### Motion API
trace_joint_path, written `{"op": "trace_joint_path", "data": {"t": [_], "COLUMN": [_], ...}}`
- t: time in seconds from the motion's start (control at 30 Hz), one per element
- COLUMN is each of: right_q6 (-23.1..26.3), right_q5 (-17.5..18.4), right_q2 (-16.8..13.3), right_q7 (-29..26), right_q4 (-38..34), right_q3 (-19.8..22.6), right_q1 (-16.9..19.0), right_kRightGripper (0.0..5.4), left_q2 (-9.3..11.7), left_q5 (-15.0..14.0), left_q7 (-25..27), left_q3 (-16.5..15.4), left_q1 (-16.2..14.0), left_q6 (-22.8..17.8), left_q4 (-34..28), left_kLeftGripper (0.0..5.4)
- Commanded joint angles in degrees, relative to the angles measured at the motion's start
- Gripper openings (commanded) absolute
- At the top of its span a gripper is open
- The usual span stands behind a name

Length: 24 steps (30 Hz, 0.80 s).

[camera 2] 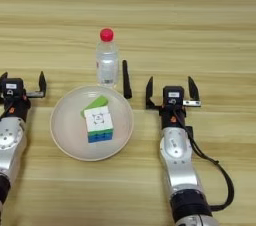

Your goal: Move the objects on the table

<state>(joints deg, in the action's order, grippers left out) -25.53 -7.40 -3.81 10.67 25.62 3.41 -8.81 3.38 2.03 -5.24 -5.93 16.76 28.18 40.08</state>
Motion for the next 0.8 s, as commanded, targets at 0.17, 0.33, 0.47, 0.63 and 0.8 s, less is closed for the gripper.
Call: {"op": "trace_joint_path", "data": {"t": [0.17,0.33,0.47,0.63,0.8], "right_q6": [-0.21,-0.36,-0.44,-0.92,-1.52], "right_q5": [-0.07,-0.16,-0.13,-0.57,0.82], "right_q2": [-0.04,-0.06,-0.14,-0.38,-0.21], "right_q7": [0.12,0.22,0.2,0.36,-2.27], "right_q4": [0.22,0.18,0.01,-0.42,-4.97], "right_q3": [-0.06,-0.08,-0.02,-0.11,-0.98], "right_q1": [-0.97,-0.93,-0.9,-0.76,0.3], "right_kRightGripper": [5.4,5.4,5.4,5.4,5.4], "left_q2": [0.34,0.34,0.23,0.08,-0.1], "left_q5": [-0.07,-0.04,0.02,0.09,0.23], "left_q7": [-0.04,0.05,-0.03,-0.19,-0.39], "left_q3": [-0.05,0.02,0.08,0.13,0.29], "left_q1": [0.76,0.7,0.7,0.68,0.67], "left_q6": [0.53,0.71,0.65,0.58,0.51], "left_q4": [0.6,0.44,0.38,0.32,0.22], "left_kLeftGripper": [5.37,5.37,5.37,5.37,5.37]}}
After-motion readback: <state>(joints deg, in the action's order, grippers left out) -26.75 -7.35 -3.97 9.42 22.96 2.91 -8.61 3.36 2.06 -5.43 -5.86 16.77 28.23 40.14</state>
